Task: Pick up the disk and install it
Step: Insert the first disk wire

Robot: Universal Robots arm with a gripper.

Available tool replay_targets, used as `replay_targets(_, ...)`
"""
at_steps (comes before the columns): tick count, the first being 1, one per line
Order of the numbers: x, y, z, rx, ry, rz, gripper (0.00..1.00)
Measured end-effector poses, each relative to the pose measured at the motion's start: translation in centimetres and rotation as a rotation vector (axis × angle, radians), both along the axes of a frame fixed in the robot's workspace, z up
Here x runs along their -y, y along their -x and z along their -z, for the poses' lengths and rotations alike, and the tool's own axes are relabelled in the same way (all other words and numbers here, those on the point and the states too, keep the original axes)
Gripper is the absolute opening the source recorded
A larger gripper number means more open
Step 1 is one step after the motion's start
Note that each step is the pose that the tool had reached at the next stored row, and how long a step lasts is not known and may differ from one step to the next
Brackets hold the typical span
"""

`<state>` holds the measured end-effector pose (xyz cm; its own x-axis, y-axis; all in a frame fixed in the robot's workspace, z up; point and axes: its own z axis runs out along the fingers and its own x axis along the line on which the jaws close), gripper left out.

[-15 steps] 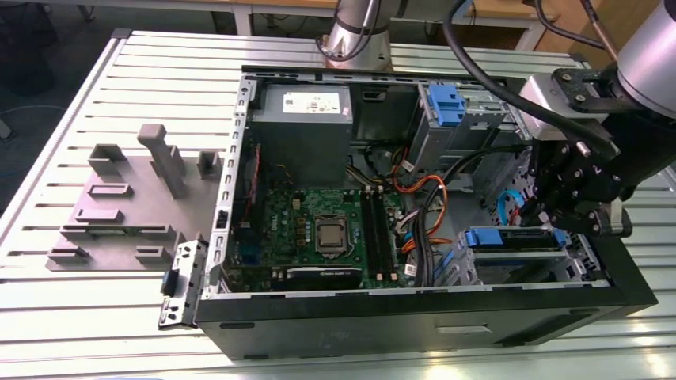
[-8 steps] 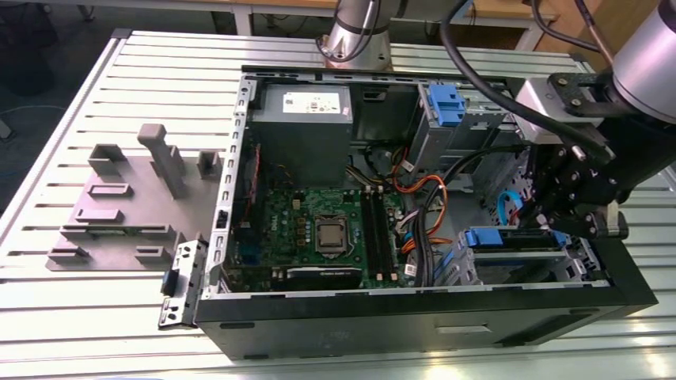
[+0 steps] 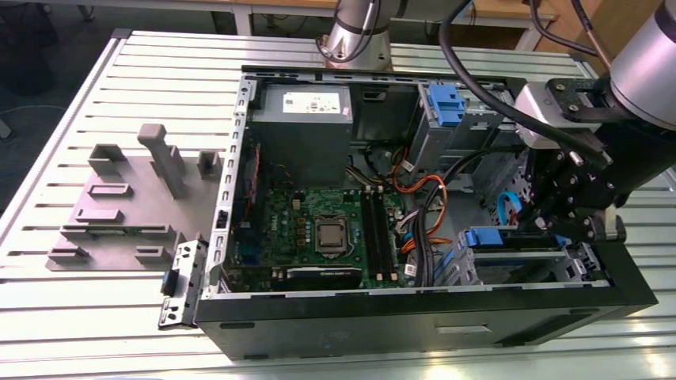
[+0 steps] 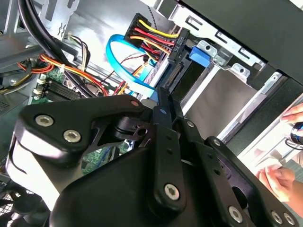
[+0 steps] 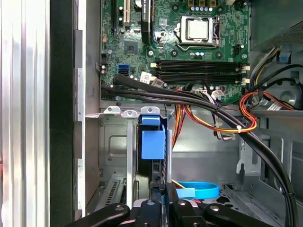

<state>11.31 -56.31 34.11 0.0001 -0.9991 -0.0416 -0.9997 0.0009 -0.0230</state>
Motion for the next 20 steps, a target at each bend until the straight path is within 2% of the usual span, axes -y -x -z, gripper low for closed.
replay_targets(20, 0.0, 0.06, 0.43, 0.0, 0.0013, 0.0, 0.16)
